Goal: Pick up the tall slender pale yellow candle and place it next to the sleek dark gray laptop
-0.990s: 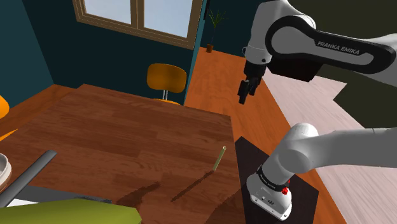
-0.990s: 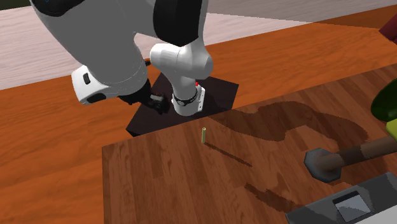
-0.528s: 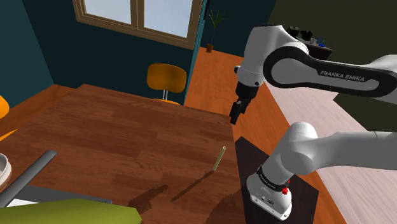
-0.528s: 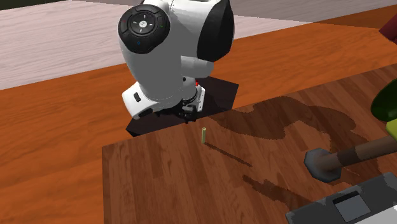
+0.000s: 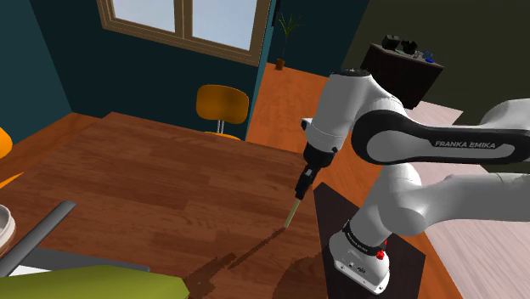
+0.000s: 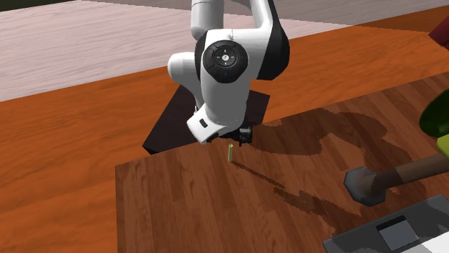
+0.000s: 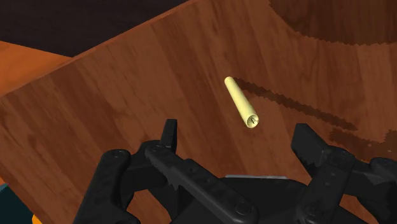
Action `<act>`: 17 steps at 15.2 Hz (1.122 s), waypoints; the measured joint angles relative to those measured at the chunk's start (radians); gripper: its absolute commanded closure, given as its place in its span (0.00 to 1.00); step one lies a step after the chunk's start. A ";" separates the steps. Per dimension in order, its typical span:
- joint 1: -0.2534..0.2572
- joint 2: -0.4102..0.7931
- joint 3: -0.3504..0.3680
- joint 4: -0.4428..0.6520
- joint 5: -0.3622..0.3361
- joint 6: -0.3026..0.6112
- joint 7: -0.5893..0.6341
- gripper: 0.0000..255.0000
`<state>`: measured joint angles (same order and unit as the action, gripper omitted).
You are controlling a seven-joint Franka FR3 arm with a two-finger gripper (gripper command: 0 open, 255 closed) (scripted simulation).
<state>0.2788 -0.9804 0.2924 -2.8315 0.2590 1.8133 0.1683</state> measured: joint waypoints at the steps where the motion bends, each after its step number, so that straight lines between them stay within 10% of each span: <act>1: 0.020 -0.002 0.020 -0.018 0.023 0.023 0.011 0.00; 15: 0.051 0.050 0.071 -0.114 0.081 0.177 0.014 0.00; 16: 0.051 0.050 0.071 -0.114 0.081 0.177 0.014 1.00; 17: 0.051 0.050 0.071 -0.114 0.081 0.177 0.014 1.00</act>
<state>0.3302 -0.9305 0.3630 -2.9451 0.3398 1.9900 0.1821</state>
